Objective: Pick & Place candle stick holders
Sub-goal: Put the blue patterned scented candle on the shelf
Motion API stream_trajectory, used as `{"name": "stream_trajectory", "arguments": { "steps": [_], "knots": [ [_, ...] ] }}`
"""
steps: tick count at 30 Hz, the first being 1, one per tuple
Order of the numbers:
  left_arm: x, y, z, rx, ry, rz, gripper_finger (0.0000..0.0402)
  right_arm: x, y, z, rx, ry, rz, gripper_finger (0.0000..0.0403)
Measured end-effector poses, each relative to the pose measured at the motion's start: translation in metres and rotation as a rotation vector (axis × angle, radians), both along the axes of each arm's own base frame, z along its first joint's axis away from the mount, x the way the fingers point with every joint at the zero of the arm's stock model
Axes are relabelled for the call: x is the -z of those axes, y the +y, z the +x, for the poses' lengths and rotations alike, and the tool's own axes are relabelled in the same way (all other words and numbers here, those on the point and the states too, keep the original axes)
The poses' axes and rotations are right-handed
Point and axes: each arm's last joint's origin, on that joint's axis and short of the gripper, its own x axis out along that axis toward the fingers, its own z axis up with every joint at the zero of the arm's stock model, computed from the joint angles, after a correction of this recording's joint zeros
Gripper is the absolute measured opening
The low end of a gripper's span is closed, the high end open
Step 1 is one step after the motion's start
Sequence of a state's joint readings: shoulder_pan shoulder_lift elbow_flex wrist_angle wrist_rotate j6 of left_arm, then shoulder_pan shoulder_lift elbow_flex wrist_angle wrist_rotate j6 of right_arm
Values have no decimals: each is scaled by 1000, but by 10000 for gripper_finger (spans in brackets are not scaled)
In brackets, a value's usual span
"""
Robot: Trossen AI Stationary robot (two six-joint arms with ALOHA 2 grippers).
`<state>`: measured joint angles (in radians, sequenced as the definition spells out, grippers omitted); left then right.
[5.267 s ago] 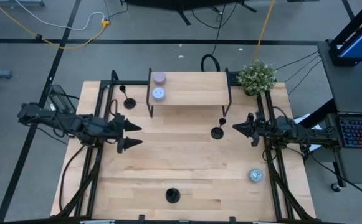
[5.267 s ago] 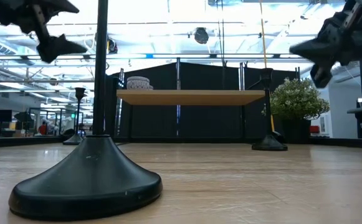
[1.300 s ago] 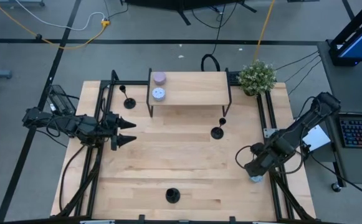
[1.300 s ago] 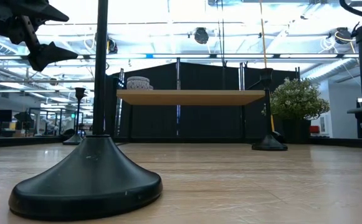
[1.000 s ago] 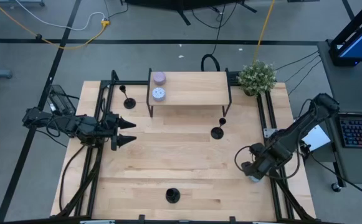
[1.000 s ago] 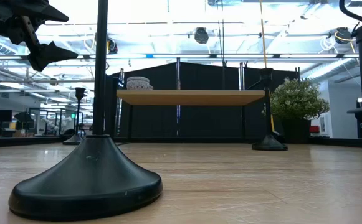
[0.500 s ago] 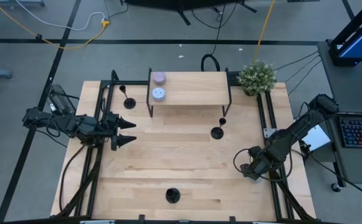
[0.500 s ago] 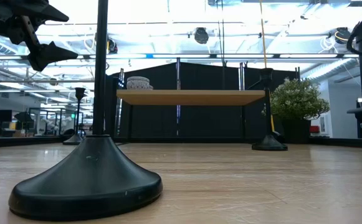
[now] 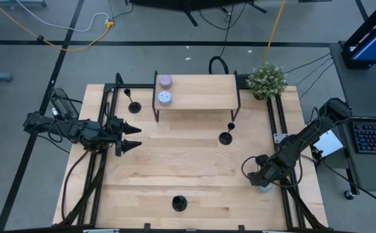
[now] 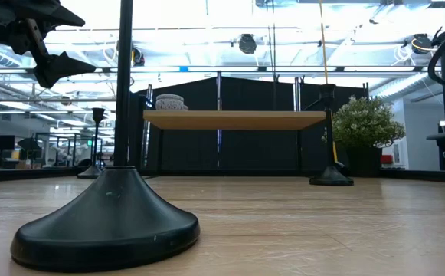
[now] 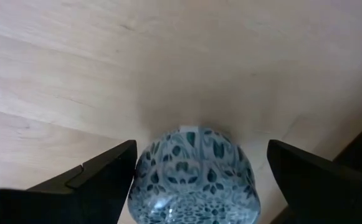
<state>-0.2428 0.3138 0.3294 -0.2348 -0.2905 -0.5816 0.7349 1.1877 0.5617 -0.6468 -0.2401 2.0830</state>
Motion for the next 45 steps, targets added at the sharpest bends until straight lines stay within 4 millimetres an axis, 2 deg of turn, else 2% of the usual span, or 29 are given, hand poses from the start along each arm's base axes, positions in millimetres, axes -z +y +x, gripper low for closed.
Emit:
{"name": "stream_trajectory", "arguments": {
  "steps": [22, 38, 45],
  "knots": [
    [0, 0, 0, 0, 0, 1, 395, -1, 3, 3, -112, -73, 29, 352],
    [0, 0, 0, 2, 0, 7, 395, -2, 4, 1, -160, -34, 86, 352],
    [0, 0, 0, 2, 1, 10, 395, -2, 4, 1, -159, -35, 85, 321]
  ]
}}
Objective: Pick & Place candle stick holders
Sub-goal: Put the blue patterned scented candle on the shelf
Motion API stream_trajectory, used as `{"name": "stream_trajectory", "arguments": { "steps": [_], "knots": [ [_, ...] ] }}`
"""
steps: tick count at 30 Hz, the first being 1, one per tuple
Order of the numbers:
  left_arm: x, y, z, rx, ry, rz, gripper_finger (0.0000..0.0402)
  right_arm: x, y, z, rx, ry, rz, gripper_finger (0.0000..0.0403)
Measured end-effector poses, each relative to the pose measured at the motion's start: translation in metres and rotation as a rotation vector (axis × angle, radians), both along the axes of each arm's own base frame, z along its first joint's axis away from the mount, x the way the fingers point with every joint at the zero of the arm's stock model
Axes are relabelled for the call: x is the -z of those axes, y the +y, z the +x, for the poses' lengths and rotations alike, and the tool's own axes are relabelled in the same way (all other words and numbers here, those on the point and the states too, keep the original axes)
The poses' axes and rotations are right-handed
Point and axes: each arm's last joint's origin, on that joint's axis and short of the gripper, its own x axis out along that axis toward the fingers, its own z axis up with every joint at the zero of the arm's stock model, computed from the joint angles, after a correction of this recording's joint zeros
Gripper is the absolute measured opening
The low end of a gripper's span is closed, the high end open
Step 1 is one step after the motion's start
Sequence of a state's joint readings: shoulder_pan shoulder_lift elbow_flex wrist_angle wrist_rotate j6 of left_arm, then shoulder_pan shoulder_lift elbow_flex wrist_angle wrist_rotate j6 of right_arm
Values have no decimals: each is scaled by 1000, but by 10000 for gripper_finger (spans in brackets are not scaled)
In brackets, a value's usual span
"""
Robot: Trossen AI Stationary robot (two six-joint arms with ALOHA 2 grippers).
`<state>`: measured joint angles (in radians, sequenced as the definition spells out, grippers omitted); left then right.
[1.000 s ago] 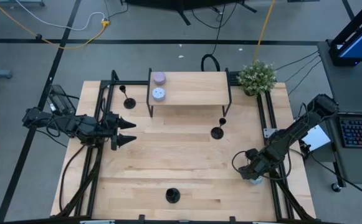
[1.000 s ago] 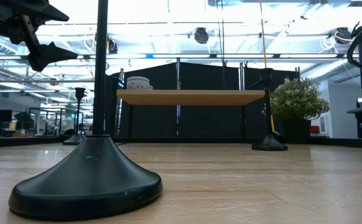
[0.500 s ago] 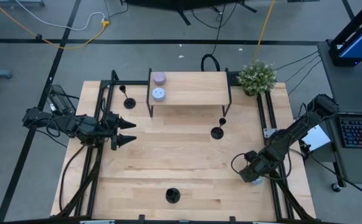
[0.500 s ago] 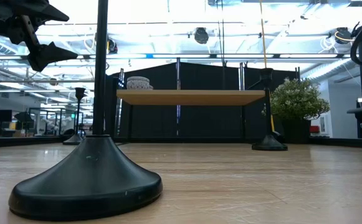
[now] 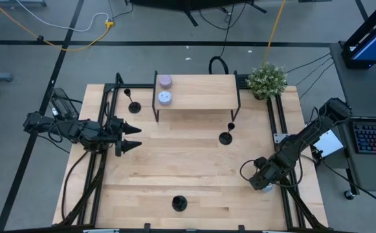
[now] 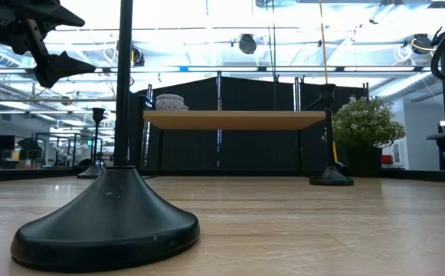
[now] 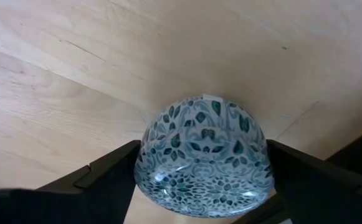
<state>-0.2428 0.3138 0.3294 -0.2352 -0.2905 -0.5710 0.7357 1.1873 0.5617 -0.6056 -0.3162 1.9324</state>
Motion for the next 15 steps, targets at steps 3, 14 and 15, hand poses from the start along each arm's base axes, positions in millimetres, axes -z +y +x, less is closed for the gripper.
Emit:
{"name": "stream_trajectory", "arguments": {
  "steps": [3, 14, 15],
  "knots": [
    [0, 0, 0, 0, 0, 0, 395, 0, 0, 0, 0, 0, 0, 303],
    [0, 0, 0, 0, 0, -1, 395, 6, -3, -4, 29, 33, -6, 308],
    [0, 0, 0, 0, 0, -1, 395, 6, -3, -4, 30, 32, -8, 305]
  ]
}}
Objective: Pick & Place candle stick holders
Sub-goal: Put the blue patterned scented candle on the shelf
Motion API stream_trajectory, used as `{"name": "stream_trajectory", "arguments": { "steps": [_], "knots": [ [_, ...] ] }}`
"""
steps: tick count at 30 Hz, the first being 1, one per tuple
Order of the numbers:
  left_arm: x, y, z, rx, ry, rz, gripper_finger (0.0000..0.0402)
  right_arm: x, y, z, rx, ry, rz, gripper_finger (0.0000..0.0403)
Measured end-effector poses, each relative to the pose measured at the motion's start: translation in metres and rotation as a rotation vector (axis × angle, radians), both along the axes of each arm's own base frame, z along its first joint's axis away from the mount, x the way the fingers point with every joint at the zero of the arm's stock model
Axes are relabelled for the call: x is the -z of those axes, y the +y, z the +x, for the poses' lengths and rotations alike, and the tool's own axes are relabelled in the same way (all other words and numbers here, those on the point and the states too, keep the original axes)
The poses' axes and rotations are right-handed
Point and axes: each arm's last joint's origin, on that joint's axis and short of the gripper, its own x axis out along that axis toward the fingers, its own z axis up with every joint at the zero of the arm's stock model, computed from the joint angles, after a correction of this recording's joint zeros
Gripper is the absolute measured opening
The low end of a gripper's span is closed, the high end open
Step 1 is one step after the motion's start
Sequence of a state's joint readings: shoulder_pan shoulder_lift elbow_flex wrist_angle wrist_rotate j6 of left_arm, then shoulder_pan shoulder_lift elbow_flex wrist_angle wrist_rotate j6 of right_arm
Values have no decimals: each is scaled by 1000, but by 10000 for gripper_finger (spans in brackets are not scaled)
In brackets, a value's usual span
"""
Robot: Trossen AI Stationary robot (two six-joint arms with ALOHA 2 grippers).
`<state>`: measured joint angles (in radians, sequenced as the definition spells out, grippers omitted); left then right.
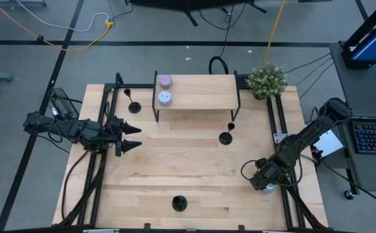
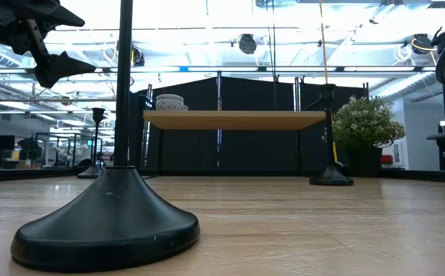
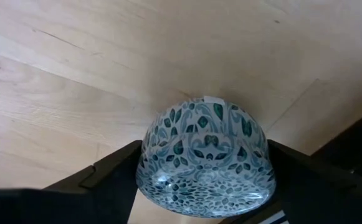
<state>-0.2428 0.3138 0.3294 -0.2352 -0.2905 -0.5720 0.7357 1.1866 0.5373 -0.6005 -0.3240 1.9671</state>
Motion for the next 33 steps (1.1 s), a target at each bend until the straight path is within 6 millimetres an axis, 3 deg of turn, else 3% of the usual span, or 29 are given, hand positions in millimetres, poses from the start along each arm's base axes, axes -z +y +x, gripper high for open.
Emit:
{"name": "stream_trajectory", "arguments": {
  "steps": [9, 21, 33],
  "knots": [
    [0, 0, 0, 0, 0, -2, 395, 0, 1, 1, 10, -20, -1, 297],
    [-1, 0, 0, -1, -6, -3, 395, -4, 5, 19, 53, -253, 12, 292],
    [-1, 0, 0, -3, -9, -11, 395, -22, -3, 59, 58, -663, 70, 291]
  ]
}}
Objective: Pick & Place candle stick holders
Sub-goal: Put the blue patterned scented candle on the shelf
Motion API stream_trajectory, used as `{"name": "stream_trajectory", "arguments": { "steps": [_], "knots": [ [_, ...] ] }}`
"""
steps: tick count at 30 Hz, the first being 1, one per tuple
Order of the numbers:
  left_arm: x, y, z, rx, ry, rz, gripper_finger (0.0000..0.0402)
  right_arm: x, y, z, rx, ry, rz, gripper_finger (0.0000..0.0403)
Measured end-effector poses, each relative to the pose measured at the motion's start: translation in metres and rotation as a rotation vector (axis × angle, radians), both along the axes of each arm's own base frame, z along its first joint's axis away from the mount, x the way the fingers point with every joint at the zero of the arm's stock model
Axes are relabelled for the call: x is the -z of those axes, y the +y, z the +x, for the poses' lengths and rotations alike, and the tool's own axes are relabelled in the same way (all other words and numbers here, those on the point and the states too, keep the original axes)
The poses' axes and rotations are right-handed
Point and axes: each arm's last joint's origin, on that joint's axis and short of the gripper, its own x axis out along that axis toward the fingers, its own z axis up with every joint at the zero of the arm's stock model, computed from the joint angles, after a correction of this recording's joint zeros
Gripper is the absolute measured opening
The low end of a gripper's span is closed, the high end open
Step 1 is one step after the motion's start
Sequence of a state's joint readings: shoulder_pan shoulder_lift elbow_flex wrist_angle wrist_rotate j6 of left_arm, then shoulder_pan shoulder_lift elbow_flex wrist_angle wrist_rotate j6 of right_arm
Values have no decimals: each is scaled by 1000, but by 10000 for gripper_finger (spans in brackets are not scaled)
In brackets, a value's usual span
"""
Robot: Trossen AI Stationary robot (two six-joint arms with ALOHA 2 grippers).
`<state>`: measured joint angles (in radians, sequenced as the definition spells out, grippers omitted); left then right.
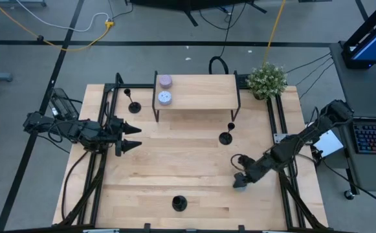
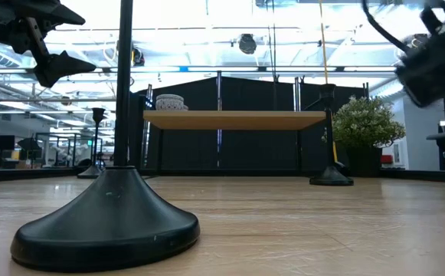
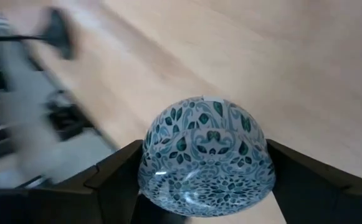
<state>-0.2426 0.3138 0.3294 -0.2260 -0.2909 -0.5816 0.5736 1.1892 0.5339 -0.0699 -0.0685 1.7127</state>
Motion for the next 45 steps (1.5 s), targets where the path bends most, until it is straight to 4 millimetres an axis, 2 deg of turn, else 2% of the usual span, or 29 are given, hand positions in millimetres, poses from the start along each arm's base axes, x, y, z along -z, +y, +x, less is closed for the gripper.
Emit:
{"name": "stream_trajectory", "arguments": {
  "steps": [8, 13, 23, 30, 36, 41, 45],
  "knots": [
    [0, 0, 0, 0, 0, -3, 395, -24, -21, 32, 12, -356, 27, 290],
    [0, 0, 0, -1, 0, -6, 395, -48, -41, 51, 30, -566, 41, 290],
    [0, 0, 0, 0, 1, -4, 395, -128, -92, 84, 2, -857, -85, 290],
    [0, 0, 0, 2, 1, 7, 395, -180, -137, 87, -14, -783, -338, 290],
    [0, 0, 0, 4, 3, 11, 395, -207, -178, 79, 64, -684, -607, 290],
    [0, 0, 0, 4, 2, 10, 395, -213, -207, 82, 112, -569, -844, 290],
    [0, 0, 0, 2, 0, 1, 395, -202, -229, 90, 117, -429, -935, 290]
  ]
}}
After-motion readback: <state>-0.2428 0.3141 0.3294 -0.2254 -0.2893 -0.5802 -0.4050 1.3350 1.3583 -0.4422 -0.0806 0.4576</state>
